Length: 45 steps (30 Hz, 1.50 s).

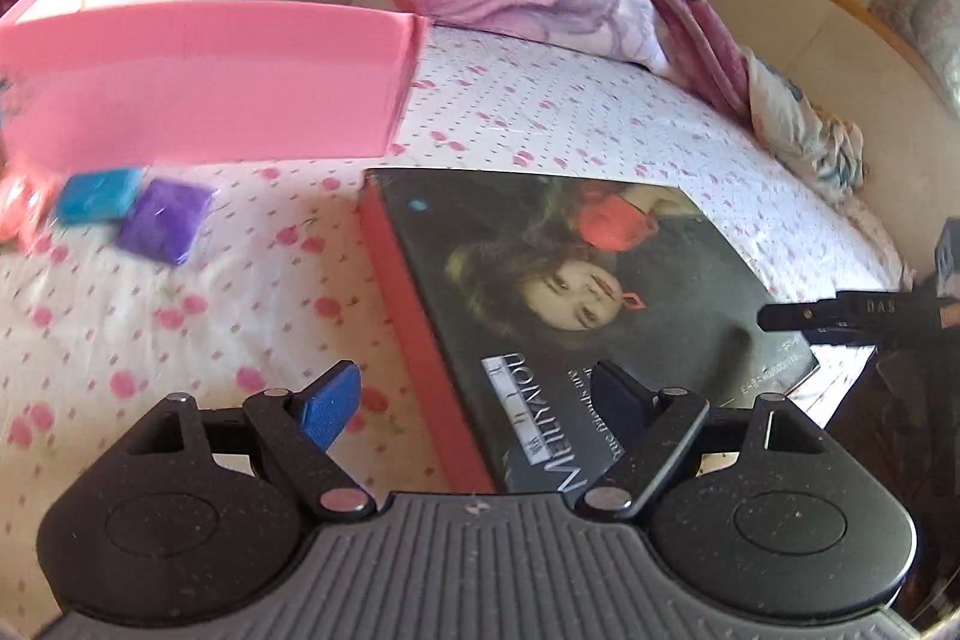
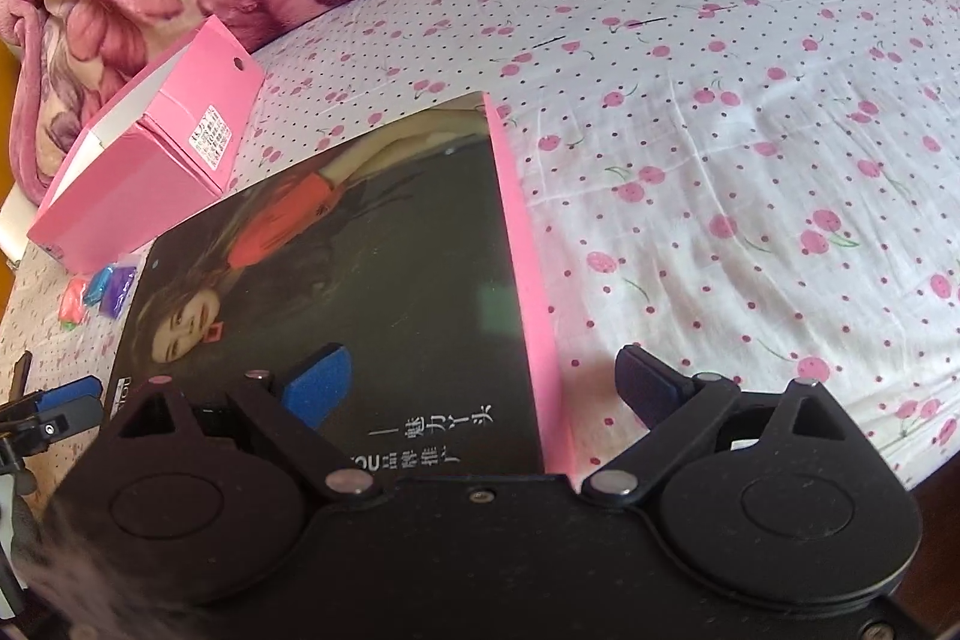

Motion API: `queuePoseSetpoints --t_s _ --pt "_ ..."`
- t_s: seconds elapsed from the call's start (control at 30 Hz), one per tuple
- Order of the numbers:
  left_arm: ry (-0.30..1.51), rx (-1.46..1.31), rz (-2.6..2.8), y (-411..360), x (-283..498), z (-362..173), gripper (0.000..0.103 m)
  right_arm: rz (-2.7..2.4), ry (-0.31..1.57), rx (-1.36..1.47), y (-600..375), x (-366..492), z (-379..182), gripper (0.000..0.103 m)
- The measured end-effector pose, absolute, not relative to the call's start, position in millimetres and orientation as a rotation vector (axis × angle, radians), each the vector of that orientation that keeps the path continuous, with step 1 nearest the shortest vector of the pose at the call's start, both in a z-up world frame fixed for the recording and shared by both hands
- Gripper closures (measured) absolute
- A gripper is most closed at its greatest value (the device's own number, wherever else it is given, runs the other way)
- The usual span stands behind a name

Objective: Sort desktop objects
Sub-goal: 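Bring both open tools to opposite edges of the black MEILIYATOU book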

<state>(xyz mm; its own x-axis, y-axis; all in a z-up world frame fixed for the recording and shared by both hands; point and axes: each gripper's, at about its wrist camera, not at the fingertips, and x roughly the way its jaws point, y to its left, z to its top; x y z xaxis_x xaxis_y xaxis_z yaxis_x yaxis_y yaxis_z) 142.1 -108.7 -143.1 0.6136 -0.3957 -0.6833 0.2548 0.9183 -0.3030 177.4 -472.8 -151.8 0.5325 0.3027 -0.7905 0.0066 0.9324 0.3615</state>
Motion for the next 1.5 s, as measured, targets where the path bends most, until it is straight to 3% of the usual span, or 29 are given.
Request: queuePoseSetpoints --t_s 0.23,0.6,1.5 --pt "0.82 -0.053 -0.418 -138.4 143.8 -148.0 0.019 0.249 0.996 0.23 -445.5 178.2 -147.5 0.006" --pt "0.814 -0.06 -0.363 -111.6 121.4 -120.7 0.019 0.322 0.978 0.092 -405.3 160.8 -111.0 0.005" --pt "0.7 -0.196 -0.21 12.1 78.4 -47.9 0.019 0.485 0.797 0.041 -291.0 143.4 -32.0 0.005"
